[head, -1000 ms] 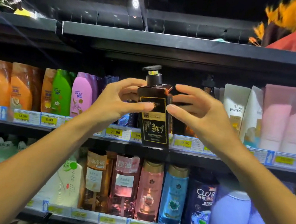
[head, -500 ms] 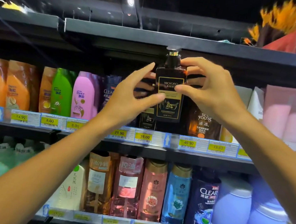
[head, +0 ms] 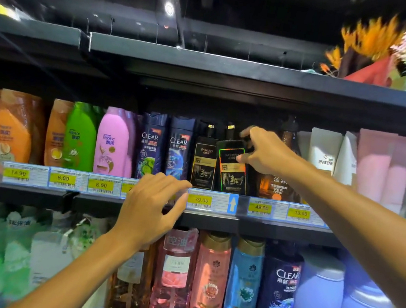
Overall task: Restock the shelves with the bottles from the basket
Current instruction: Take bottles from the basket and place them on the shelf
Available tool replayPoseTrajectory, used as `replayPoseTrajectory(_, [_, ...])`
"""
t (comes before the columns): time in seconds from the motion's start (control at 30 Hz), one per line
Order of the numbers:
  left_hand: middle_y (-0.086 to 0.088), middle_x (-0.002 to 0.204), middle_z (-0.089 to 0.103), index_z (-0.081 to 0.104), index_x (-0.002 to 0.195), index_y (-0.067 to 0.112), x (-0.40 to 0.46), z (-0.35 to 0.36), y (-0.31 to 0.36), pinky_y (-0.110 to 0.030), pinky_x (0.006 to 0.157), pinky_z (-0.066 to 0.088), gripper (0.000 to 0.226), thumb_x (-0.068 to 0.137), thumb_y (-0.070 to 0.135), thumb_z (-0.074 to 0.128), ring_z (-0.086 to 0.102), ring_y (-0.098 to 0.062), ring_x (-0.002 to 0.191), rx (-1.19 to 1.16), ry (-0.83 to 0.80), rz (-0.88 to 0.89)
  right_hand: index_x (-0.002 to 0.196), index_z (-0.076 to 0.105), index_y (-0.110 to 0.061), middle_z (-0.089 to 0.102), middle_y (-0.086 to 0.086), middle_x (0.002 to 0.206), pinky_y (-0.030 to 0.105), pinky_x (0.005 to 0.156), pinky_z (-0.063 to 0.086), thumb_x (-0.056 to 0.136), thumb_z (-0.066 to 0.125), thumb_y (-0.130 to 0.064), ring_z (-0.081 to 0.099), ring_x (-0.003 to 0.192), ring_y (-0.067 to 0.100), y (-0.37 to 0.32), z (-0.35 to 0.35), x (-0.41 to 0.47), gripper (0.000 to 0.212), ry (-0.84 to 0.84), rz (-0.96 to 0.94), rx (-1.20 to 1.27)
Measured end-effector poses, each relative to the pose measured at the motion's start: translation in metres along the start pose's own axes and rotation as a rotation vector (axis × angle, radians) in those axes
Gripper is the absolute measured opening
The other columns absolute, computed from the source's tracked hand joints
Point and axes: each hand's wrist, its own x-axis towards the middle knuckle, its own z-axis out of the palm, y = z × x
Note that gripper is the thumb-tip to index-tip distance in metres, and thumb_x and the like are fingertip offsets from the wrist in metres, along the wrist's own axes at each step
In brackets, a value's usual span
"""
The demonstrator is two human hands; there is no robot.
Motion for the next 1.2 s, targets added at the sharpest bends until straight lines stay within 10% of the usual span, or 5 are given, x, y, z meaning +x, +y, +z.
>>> replayPoseTrajectory(0.37, [0.008,0.089,0.067,0.072,0.111,0.017,-0.003,0.000,-0.001,-0.032,0.080,0.045,0.020,0.094,0.023,0.065,0.058,-0.016,0.081,-0.022,0.016,0.023,0.115,0.059,-0.004,0.064,0.015,0.113,0.034,0.073,0.044,0.090,0.073,-0.031,0.062,0.103,0.033,-0.003,0.009,-0.003,0.039,0.011,0.015,-0.410])
replayPoseTrajectory(0.57, [0.008,0.093,0.068,0.072,0.113,0.017,-0.003,0.001,-0.002,-0.031,0.083,0.047,0.022,0.094,0.025,0.064,0.061,-0.015,0.086,-0.022,0.003,0.015,0.115,0.065,-0.005,0.066,0.016,0.124,0.043,0.105,0.038,0.086,0.066,-0.058,0.048,0.129,0.031,0.001,0.017,0.006,0.060,0.075,-0.067,-0.832])
replayPoseTrajectory(1.2, [0.007,0.095,0.070,0.073,0.112,0.016,-0.004,0.004,0.002,-0.029,0.085,0.046,0.022,0.093,0.023,0.064,0.062,-0.015,0.086,0.017,0.036,0.007,0.132,0.052,-0.004,0.058,0.016,0.132,0.040,0.116,0.026,0.092,0.066,-0.045,0.047,0.131,0.033,0.002,0.021,0.020,0.059,-0.005,-0.077,-0.704])
